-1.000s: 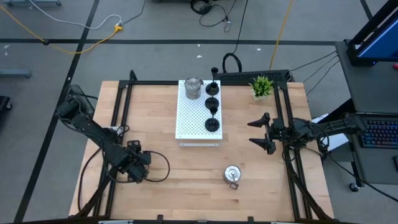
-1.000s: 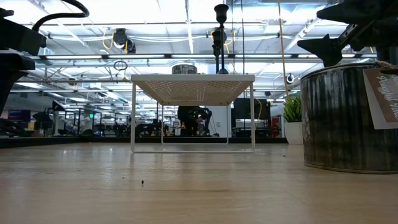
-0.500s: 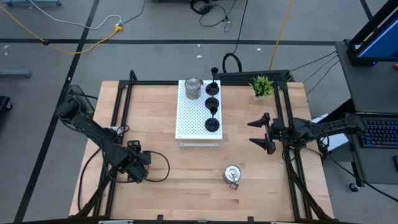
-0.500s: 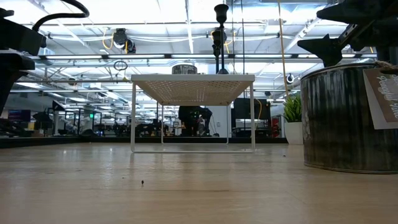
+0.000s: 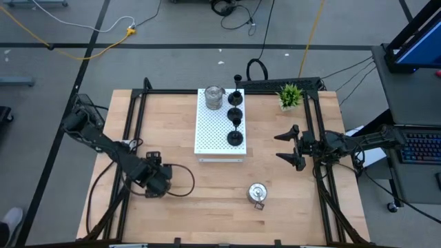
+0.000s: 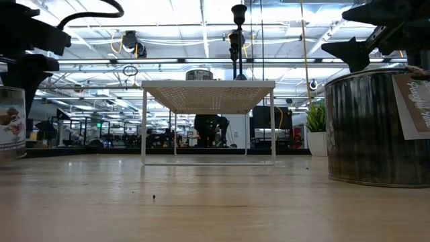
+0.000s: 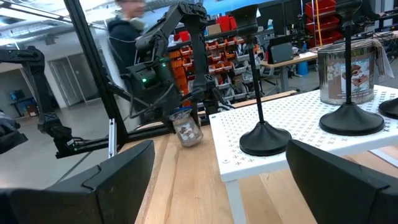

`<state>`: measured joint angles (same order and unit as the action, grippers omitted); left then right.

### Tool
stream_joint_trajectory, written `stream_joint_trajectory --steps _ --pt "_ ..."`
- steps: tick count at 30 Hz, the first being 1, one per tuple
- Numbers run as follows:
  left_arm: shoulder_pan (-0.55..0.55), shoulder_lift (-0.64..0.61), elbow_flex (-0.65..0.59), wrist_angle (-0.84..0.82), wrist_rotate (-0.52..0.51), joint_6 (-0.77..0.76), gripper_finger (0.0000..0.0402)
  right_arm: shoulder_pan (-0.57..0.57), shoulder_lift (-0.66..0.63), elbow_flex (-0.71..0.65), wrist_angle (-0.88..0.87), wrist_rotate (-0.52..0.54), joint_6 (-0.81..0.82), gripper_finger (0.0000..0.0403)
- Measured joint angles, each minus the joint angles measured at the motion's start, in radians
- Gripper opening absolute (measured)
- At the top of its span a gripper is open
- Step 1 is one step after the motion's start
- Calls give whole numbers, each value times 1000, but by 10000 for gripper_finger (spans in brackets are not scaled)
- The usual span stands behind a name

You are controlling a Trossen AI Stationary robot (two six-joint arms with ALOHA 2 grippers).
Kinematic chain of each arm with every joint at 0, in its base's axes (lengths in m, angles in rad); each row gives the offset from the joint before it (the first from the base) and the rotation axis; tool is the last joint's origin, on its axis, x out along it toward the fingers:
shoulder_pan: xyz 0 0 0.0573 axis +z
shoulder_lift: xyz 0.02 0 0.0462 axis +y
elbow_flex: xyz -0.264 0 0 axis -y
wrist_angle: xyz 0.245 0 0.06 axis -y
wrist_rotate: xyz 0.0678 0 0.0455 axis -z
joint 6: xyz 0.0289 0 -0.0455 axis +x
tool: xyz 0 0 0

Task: Pick & Place candle stick holders
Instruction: Put the left silver scented candle on the shelf aligned with the other silver scented candle

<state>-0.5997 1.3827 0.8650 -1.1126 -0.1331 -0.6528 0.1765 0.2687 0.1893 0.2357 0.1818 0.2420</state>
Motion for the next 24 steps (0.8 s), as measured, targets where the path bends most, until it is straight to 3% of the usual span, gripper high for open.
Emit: stream_joint_trajectory --steps 12,24 --pt "63 -1 32 3 11 76 361 0 0 0 1 0 0 357" --pt "159 -2 265 -123 1 147 361 0 0 0 0 0 0 359"
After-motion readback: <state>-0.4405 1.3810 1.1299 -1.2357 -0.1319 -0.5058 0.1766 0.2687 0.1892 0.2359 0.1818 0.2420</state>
